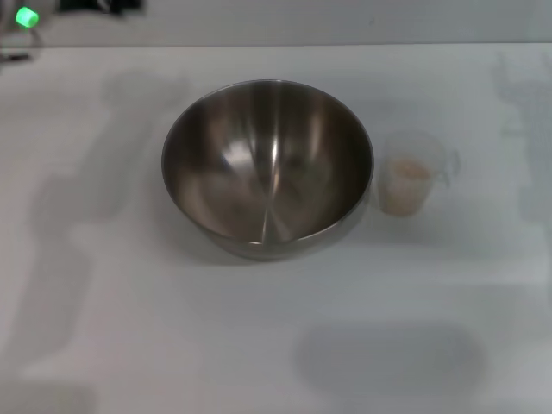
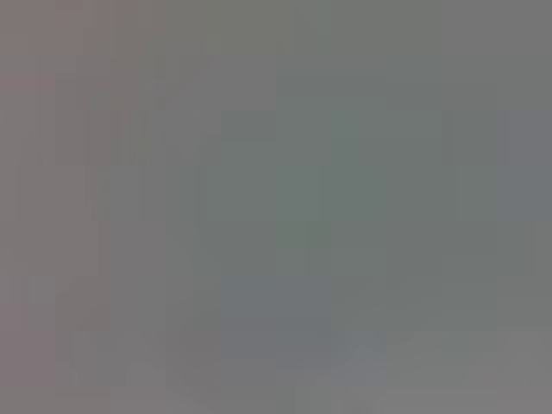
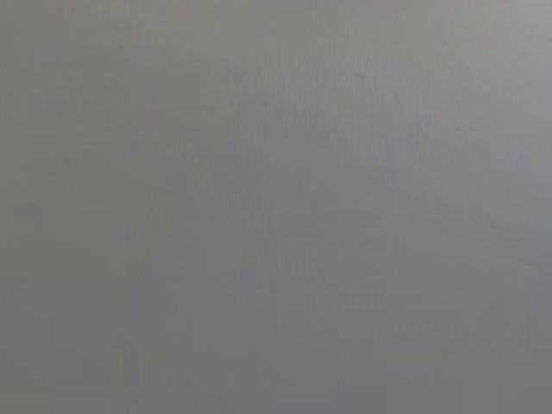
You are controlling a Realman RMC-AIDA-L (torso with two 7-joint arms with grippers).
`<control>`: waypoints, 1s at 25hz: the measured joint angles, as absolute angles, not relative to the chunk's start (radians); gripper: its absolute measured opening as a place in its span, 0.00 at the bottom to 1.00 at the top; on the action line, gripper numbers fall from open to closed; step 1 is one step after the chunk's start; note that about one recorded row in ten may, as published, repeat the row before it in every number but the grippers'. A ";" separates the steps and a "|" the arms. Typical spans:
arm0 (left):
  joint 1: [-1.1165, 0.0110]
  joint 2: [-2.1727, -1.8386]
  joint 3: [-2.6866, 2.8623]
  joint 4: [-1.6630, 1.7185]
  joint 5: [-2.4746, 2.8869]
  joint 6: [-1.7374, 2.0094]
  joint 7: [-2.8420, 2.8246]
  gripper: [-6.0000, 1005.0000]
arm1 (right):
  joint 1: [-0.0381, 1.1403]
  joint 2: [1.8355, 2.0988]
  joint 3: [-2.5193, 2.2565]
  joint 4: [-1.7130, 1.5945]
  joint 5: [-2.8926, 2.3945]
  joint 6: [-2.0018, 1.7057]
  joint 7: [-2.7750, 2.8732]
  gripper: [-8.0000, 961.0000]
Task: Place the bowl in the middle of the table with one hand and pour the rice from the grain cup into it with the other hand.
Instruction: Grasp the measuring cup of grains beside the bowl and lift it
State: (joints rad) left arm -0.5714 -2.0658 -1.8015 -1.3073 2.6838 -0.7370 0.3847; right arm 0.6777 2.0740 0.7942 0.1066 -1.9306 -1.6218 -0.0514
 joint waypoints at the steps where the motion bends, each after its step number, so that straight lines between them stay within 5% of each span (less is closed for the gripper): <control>1: -0.519 -2.066 -1.782 -1.337 2.684 -0.620 0.392 0.64 | 0.677 2.074 0.794 0.107 -1.931 -1.622 -0.051 0.68; 6: -0.288 -2.065 -1.608 -1.253 2.685 0.238 0.396 0.64 | 0.674 2.074 0.795 0.106 -1.931 -1.618 -0.050 0.68; 9: -0.243 -2.063 -1.550 -1.102 2.689 0.667 0.274 0.64 | 0.665 2.075 0.795 0.109 -1.931 -1.618 -0.046 0.68; 15: -0.237 -2.050 -1.540 -0.897 2.822 0.965 -0.116 0.64 | 0.578 2.081 0.785 0.184 -1.932 -1.613 -0.063 0.68; 25: -0.269 -2.030 -1.538 -0.779 2.887 0.998 -0.240 0.64 | 0.207 2.089 0.597 0.513 -1.924 -1.606 -0.267 0.68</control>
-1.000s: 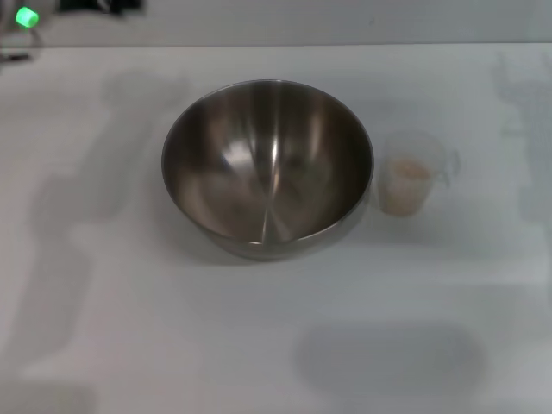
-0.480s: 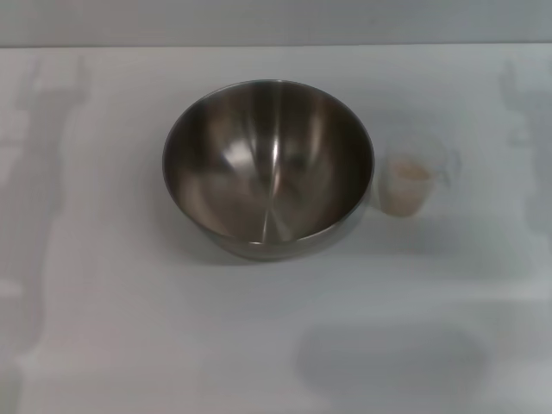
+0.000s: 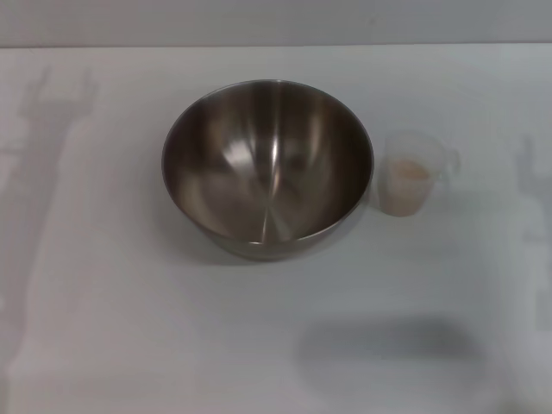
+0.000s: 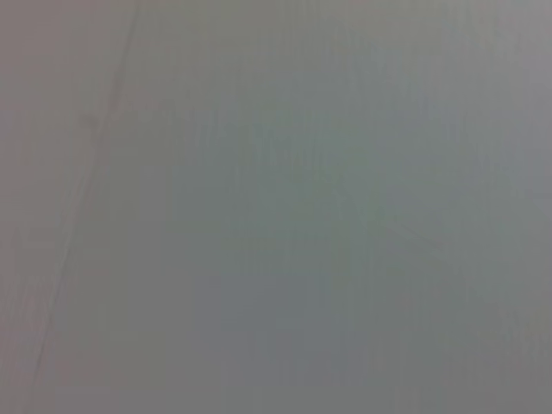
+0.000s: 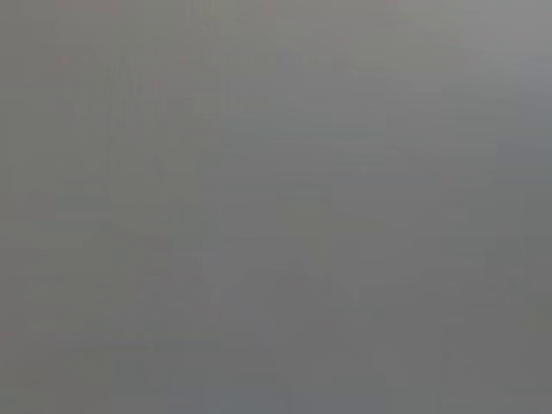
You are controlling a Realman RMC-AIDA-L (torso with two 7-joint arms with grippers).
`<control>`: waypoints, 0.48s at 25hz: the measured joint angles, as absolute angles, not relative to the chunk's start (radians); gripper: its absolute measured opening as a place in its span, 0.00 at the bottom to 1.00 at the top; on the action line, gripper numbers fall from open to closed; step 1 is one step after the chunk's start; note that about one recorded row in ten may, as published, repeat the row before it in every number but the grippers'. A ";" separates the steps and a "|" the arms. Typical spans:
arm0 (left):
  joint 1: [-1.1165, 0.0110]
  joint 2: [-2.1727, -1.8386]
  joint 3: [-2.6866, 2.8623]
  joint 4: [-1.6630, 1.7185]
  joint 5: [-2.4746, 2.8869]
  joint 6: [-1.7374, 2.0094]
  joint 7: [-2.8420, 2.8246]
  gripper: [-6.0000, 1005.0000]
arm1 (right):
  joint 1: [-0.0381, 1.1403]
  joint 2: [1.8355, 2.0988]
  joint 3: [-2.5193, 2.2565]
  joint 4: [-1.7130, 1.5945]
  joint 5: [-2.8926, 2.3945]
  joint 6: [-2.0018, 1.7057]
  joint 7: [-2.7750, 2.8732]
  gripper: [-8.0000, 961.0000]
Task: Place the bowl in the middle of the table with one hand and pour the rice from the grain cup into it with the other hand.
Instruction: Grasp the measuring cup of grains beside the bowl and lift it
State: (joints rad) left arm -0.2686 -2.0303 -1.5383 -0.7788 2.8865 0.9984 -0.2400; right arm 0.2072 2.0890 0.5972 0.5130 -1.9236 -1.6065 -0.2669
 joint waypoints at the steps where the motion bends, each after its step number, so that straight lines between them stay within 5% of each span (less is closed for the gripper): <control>1: -0.272 -2.028 -1.538 -0.775 2.887 0.998 -0.240 0.64 | 0.157 2.090 0.554 0.532 -1.923 -1.603 -0.276 0.68; 12: -0.287 -2.009 -1.547 -0.736 2.888 1.010 -0.237 0.64 | 0.053 2.089 0.432 0.558 -1.887 -1.518 -0.361 0.68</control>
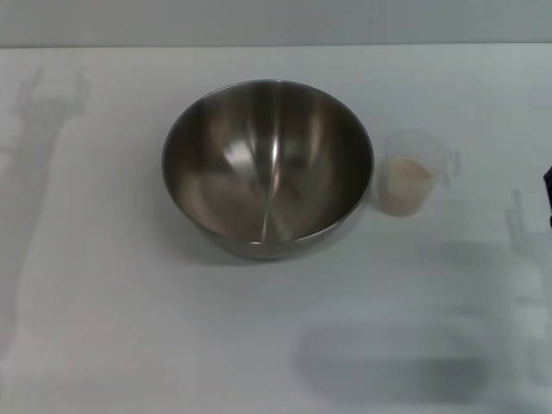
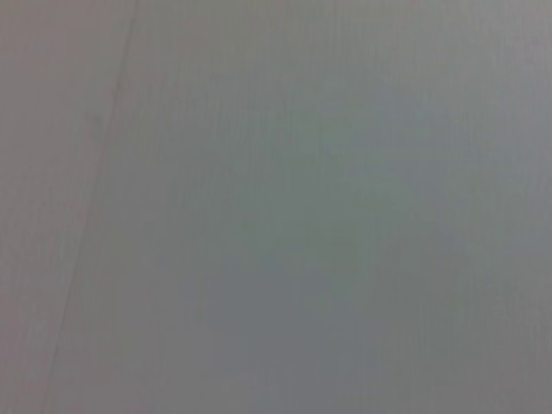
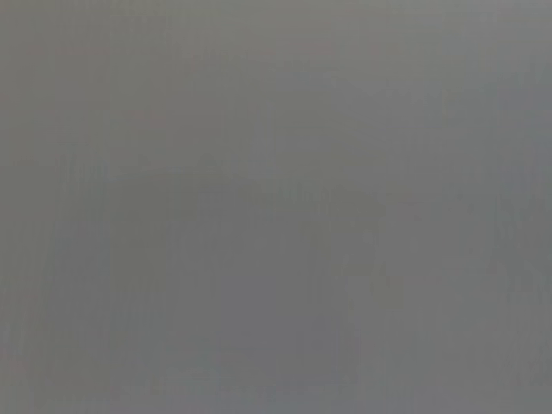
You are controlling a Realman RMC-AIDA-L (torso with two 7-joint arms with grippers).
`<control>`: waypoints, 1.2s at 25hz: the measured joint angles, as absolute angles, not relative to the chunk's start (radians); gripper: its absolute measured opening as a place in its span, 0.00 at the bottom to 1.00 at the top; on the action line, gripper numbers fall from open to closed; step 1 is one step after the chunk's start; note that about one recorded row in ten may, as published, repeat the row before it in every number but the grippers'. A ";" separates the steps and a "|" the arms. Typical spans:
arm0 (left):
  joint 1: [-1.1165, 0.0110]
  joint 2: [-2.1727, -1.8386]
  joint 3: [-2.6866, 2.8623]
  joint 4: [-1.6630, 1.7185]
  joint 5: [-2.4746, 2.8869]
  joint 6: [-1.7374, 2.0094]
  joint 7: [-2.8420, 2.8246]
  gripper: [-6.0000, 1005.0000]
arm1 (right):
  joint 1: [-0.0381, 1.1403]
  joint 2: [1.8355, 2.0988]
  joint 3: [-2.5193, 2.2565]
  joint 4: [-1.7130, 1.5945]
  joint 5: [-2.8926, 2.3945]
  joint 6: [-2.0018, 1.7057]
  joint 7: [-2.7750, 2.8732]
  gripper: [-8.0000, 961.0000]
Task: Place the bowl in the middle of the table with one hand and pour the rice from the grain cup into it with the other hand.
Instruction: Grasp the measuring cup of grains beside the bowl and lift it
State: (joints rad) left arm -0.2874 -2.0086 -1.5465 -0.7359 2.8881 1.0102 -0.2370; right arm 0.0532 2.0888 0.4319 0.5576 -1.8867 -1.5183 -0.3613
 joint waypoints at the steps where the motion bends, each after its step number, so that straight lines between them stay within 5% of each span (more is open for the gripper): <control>1: -0.287 -2.009 -1.547 -0.733 2.888 1.013 -0.237 0.64 | 0.059 2.088 0.425 0.554 -1.878 -1.500 -0.364 0.68; 30: -0.307 -2.008 -1.563 -0.702 2.887 1.025 -0.233 0.64 | 0.205 2.083 0.370 0.469 -1.871 -1.176 -0.356 0.66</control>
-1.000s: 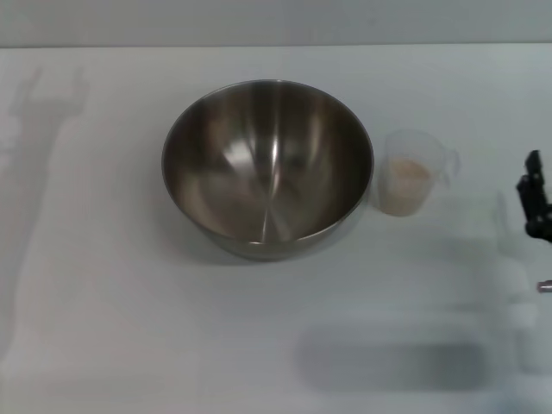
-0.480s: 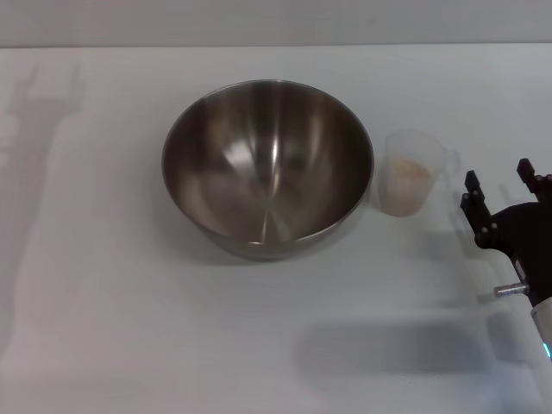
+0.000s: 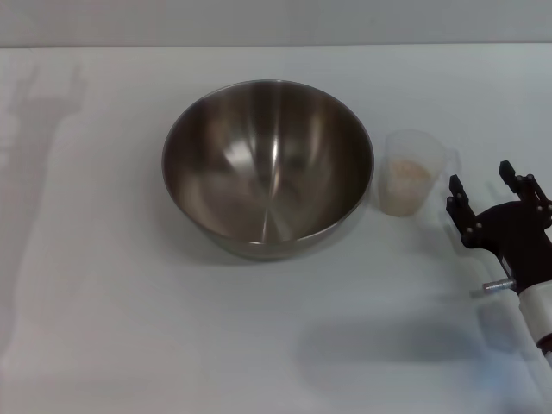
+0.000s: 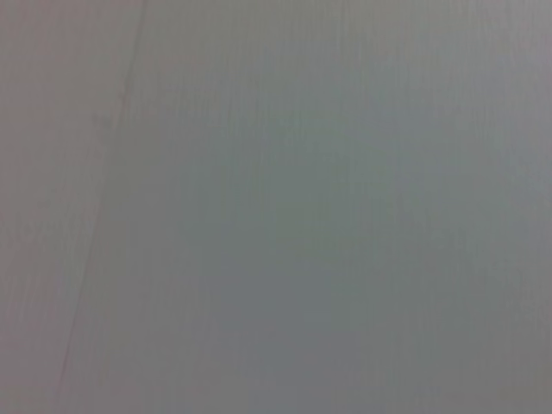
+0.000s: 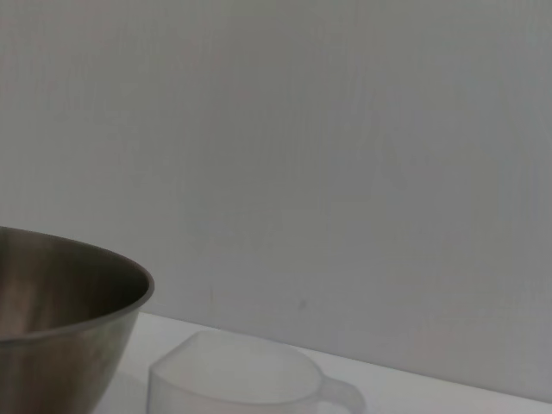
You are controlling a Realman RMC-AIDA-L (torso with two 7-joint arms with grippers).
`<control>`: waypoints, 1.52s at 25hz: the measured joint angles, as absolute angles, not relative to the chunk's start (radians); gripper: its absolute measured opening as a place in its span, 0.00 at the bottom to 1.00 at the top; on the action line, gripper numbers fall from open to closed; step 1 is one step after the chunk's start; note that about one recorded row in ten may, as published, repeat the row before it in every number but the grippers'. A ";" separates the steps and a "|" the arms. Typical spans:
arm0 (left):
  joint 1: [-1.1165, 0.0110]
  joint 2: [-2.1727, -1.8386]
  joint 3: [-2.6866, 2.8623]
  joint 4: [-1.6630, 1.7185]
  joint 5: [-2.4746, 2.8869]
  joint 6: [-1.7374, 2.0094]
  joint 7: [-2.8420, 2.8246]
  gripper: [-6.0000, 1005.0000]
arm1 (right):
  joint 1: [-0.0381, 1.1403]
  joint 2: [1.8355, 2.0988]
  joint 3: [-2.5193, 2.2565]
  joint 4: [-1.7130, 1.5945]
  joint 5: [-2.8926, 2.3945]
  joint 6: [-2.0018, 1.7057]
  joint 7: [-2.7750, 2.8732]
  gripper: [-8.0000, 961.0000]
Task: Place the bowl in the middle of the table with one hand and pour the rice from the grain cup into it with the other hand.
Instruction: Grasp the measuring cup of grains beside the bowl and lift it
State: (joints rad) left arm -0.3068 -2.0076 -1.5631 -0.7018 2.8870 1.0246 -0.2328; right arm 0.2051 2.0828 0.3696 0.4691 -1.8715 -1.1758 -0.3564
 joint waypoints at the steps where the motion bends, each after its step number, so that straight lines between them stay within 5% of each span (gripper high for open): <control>1: -0.307 -2.009 -1.563 -0.701 2.887 1.025 -0.232 0.64 | 0.208 2.083 0.370 0.467 -1.871 -1.174 -0.356 0.66; 38: -0.300 -2.019 -1.601 -0.698 2.887 1.037 -0.236 0.64 | 0.353 2.088 0.371 0.363 -1.877 -1.093 -0.278 0.59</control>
State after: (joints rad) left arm -0.2998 -2.0187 -1.6014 -0.6979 2.8869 1.0366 -0.2356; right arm 0.3533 2.0879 0.3713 0.3635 -1.8773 -1.0928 -0.2778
